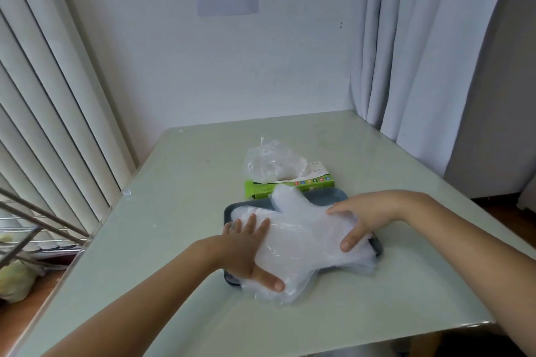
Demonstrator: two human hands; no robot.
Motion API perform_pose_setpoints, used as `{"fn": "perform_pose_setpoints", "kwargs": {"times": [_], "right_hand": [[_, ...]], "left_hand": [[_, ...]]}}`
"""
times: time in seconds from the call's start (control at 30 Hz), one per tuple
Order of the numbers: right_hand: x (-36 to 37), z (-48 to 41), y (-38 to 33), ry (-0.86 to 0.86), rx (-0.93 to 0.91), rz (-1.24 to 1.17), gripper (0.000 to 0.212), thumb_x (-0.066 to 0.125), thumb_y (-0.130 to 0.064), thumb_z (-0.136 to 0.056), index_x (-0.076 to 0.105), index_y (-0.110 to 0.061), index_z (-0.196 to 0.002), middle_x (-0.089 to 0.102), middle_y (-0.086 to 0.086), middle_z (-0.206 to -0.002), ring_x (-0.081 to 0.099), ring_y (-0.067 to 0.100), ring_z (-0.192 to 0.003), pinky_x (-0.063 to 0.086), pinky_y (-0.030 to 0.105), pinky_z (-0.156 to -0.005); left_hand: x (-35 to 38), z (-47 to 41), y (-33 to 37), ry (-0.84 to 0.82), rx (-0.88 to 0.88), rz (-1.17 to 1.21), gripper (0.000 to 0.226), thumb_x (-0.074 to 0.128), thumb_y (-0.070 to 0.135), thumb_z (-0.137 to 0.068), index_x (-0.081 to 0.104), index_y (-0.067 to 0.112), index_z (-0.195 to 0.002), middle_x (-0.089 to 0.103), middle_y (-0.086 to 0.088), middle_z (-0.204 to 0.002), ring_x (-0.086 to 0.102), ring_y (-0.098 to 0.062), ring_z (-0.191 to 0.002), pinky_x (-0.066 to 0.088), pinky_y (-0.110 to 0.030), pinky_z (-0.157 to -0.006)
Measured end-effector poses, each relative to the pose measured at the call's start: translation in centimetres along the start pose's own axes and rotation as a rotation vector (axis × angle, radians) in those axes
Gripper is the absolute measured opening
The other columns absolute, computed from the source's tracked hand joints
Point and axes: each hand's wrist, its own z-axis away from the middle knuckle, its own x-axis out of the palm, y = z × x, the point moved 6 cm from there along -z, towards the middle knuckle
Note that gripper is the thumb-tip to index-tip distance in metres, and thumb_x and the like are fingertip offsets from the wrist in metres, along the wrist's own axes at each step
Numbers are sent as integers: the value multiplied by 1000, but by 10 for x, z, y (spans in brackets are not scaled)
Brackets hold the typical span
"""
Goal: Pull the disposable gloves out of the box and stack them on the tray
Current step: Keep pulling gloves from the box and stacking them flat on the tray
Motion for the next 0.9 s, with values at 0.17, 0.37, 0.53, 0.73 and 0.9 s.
{"fn": "perform_pose_setpoints", "kwargs": {"times": [0.17, 0.37, 0.53, 0.73, 0.9], "right_hand": [[-51, -11, 6, 258, -73, -217, 59, 73, -54, -73, 58, -29, -125, 58, -14, -127, 54, 7, -117, 39, 28, -105], [-93, -42, -28, 734, -237, -270, 62, 80, -24, -75, 53, -21, -130, 53, -1, -132, 49, 12, -118, 33, 18, -93], [-95, -77, -71, 730, -346, -221, 80, 78, -14, -74, 38, -25, -142, 36, 1, -142, 39, 18, -128, 34, 31, -107], [-99, -70, -63, 878, -36, -292, 26, 69, -28, -81, 51, -11, -73, 53, 4, -76, 52, 26, -73, 40, 31, -60], [-58, -36, -32, 432, 282, -57, 49, 68, -58, -75, 50, -15, -60, 57, -1, -52, 53, 15, -50, 35, 24, -51]], "left_hand": [[2, 11, -7, 20, 48, 57, 130, 67, 69, -72, -30, 24, -146, -31, -1, -155, -26, -26, -144, -8, -43, -120], [-1, 29, -29, 12, 67, 83, 131, 72, 65, -70, -27, 25, -148, -31, 3, -154, -27, -19, -143, -11, -36, -118], [-6, 43, -46, -20, 44, 161, 135, 63, 78, -56, -23, 30, -148, -27, 12, -155, -22, -11, -144, -3, -32, -119], [1, 40, -42, 13, 62, 181, 126, 56, 80, -59, -20, 33, -149, -27, 10, -156, -26, -10, -142, -7, -31, -119], [1, 34, -38, 39, 82, 145, 123, 58, 77, -66, -22, 33, -149, -31, 11, -153, -32, -9, -137, -11, -34, -118]]}}
